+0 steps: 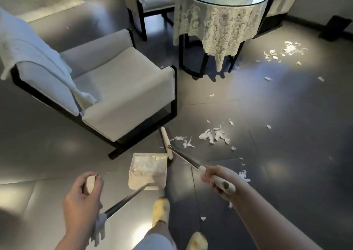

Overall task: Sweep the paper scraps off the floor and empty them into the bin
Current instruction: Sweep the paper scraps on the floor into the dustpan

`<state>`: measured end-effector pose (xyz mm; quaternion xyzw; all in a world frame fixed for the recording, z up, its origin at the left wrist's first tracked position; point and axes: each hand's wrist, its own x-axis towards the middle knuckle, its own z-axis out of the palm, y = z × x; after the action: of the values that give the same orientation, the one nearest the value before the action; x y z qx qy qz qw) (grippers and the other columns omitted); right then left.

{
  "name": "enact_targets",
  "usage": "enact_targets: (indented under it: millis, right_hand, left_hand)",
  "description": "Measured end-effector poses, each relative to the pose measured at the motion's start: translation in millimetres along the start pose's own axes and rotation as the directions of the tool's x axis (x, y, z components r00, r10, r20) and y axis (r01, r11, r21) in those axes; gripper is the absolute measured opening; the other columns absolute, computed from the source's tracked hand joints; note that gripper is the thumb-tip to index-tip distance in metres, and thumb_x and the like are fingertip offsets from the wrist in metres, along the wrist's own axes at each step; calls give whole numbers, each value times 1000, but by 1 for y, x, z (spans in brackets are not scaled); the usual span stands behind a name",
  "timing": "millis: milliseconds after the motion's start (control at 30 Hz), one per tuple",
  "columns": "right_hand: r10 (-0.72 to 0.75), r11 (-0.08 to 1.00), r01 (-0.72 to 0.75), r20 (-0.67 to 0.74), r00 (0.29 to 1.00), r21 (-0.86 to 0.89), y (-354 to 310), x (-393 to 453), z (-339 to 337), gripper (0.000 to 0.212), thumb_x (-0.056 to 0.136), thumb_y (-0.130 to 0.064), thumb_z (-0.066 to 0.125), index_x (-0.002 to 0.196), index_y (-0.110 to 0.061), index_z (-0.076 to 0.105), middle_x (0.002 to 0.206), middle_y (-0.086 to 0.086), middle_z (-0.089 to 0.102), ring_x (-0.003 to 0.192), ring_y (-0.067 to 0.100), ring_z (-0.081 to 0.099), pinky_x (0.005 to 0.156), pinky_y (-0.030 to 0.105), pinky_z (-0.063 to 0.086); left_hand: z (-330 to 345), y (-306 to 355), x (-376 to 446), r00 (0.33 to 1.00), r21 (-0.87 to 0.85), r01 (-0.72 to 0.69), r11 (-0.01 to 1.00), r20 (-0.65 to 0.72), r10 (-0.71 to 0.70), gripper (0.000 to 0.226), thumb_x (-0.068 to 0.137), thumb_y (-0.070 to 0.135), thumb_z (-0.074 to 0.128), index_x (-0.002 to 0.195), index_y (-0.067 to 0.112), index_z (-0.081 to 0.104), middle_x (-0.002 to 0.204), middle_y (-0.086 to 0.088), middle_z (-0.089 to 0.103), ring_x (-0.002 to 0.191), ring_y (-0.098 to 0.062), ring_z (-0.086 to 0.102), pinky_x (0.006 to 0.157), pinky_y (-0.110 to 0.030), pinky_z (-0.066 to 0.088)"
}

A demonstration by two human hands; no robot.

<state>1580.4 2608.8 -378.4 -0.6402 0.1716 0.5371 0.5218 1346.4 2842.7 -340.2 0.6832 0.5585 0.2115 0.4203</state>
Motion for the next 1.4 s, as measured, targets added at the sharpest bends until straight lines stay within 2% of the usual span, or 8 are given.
enact_targets:
  millis: [167,367,700,900,967,1100,1267,1400]
  right_hand:
    - [89,996,-91,84,993,26,-36,36,24,17,69,-3,61,84,-7,53,61,4,50,33,3,44,26,12,28]
    - [162,939,-216,210,964,267,-75,83,32,9,84,-1,45,77,-6,48,57,1,50,32,1,41,26,8,29]
    - [177,854,-158,10,984,496,-96,77,-29,18,90,-5,36,75,-7,46,43,-2,46,23,1,35,25,7,26]
    - [138,802,-2,-182,974,597,-66,32,-46,15,89,-2,41,75,-5,47,41,-1,46,24,3,38,26,6,28]
    - [132,763,28,-198,971,646,-61,22,-51,13,74,0,59,74,-6,47,42,0,47,23,3,39,26,7,30]
    - [35,716,29,-77,996,698,-64,2,-68,81,5,6,84,77,-4,49,48,4,47,23,5,41,23,12,33]
    - [35,706,-28,4,999,708,-83,5,-68,34,48,6,75,74,2,53,56,4,43,22,7,41,21,13,31]
    - [61,796,52,-165,984,604,-113,37,-64,6,88,-3,47,87,-4,53,60,3,48,26,2,39,25,9,28]
  left_hand:
    - [8,11,36,1000,26,0,1000,20,-1,17,91,23,67,86,39,63,67,-20,61,49,-33,59,65,-44,55]
    - [28,26,89,995,69,0,998,100,-7,38,89,24,70,74,57,59,66,-23,60,51,-38,57,42,-37,42]
    - [61,56,155,964,64,-56,996,262,37,25,89,27,70,77,48,61,63,-20,60,46,-31,58,55,-32,46]
    - [94,78,171,929,-11,-86,996,361,84,22,88,19,72,73,34,66,77,-30,60,48,-27,51,34,-21,39]
    - [104,83,175,914,-34,-90,995,393,96,23,88,19,72,73,36,67,73,-31,58,48,-25,49,32,-18,37]
    - [123,95,174,907,-106,-67,992,408,104,25,89,20,72,76,42,67,69,-24,58,48,-22,44,40,-22,40]
    - [152,112,166,897,-150,-36,988,430,98,28,90,16,70,72,37,65,62,-14,56,48,-23,45,50,-28,42]
    - [174,133,162,907,-181,-54,982,402,124,17,90,13,69,80,26,65,63,-12,55,46,-22,44,42,-21,39]
